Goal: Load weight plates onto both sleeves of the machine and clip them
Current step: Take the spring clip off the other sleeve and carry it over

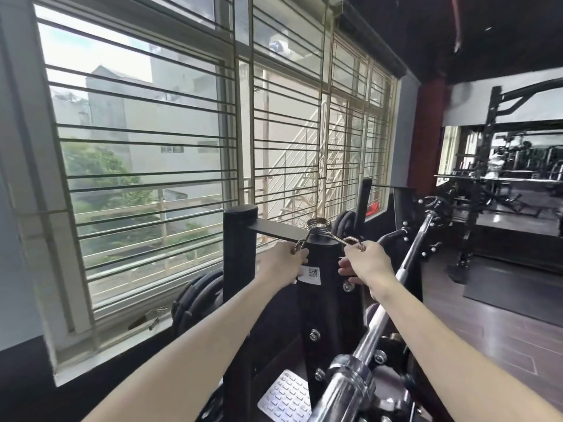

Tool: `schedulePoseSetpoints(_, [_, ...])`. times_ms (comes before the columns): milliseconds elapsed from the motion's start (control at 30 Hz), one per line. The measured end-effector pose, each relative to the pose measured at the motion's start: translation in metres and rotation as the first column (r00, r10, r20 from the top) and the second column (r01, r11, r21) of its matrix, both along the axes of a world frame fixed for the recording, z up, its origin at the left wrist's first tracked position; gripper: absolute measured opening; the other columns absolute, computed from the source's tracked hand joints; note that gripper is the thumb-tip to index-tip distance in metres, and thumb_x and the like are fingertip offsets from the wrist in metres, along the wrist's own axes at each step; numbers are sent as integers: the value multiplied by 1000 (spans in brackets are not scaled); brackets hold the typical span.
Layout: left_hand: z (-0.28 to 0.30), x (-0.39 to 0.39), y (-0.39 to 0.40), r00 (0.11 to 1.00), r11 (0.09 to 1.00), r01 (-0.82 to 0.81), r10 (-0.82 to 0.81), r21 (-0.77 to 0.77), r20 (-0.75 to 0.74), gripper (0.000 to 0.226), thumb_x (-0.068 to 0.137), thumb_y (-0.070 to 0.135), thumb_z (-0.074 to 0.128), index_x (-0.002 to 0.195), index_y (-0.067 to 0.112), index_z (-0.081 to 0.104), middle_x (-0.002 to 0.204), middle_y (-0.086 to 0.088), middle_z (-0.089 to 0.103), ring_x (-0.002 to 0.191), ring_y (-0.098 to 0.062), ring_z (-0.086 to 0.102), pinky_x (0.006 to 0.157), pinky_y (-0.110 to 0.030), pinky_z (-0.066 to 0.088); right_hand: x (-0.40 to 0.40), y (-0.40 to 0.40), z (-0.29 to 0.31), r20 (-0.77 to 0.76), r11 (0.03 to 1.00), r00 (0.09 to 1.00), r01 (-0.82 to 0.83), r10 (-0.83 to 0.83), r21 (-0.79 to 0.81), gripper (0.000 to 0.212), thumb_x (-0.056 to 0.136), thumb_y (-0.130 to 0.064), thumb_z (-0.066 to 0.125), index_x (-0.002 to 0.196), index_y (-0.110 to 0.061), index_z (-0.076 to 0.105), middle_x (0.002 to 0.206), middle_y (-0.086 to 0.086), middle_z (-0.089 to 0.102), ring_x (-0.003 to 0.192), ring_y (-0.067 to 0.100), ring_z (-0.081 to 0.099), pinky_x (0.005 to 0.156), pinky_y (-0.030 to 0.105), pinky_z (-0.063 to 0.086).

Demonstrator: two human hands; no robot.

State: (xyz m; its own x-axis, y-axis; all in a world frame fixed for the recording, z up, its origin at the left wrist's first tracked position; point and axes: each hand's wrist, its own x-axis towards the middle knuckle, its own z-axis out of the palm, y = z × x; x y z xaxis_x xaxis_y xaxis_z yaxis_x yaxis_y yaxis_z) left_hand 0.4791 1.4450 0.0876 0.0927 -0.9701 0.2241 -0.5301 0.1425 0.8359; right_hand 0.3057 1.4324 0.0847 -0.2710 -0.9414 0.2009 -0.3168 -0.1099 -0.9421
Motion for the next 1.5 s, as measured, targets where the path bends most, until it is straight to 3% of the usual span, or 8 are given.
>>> schedulePoseSetpoints(133, [-5,-2,-1,998,999,28,-27,26,-50,32,93,39,60,99,9,66,94,-11,77,74,-25,72,72,-41,61,-2,-4,-12,9,1000,1000,3,-3,13,24,87,-32,62,103,-15,56,78,2,76,62,15,75,54,29,55])
schedulePoseSetpoints(267, [-6,-1,5,991,996,89,-86,32,-104,19,92,40,66,93,25,55,101,-13,76,73,-16,66,66,-35,58,-4,-7,-15,14,1000,1000,-5,5,9,35,83,-35,63,110,-15,53,77,2,76,61,16,75,55,29,53])
schedulePoseSetpoints(500, [0,-2,19,979,983,180,-176,27,-105,45,88,48,70,112,30,37,98,1,64,96,-20,71,78,-39,63,0,4,-11,12,1000,1000,15,-15,23,34,87,-27,65,110,-7,49,82,7,73,63,19,73,48,26,48])
schedulePoseSetpoints(833, [0,-2,23,984,985,156,-148,73,-99,82,87,54,69,147,15,30,118,-6,66,102,-16,67,79,-38,63,-7,3,-14,-1,998,1000,29,-29,48,44,91,-20,65,120,-10,34,78,6,70,62,22,73,65,36,61])
schedulePoseSetpoints(1000, [-5,2,24,984,985,156,-149,68,-100,90,85,59,68,152,18,24,100,-1,65,89,-12,63,76,-35,62,-5,9,-8,-43,992,999,7,-1,128,54,89,-17,62,127,-8,25,83,4,72,61,22,72,59,28,49])
schedulePoseSetpoints(1133, [-7,13,29,984,986,159,-154,51,-95,92,86,64,63,154,18,21,109,5,63,100,-15,67,83,-37,61,-5,14,-17,-41,994,999,19,-14,104,80,86,-17,65,145,-12,11,84,4,70,67,22,74,89,37,56])
schedulePoseSetpoints(1300, [-16,39,40,987,986,136,-126,100,-96,78,90,68,50,147,18,33,112,-3,69,94,-16,69,77,-33,61,9,40,-24,-113,976,972,211,-204,54,50,85,-25,64,117,-14,28,86,-3,59,89,32,71,89,44,54])
schedulePoseSetpoints(1500, [-26,83,71,973,971,231,-229,65,-30,35,102,38,47,90,13,69,79,2,69,70,-10,64,65,-22,52,49,87,-20,-185,979,967,191,-175,74,19,85,-29,53,71,-16,52,73,3,63,78,32,69,82,49,57])
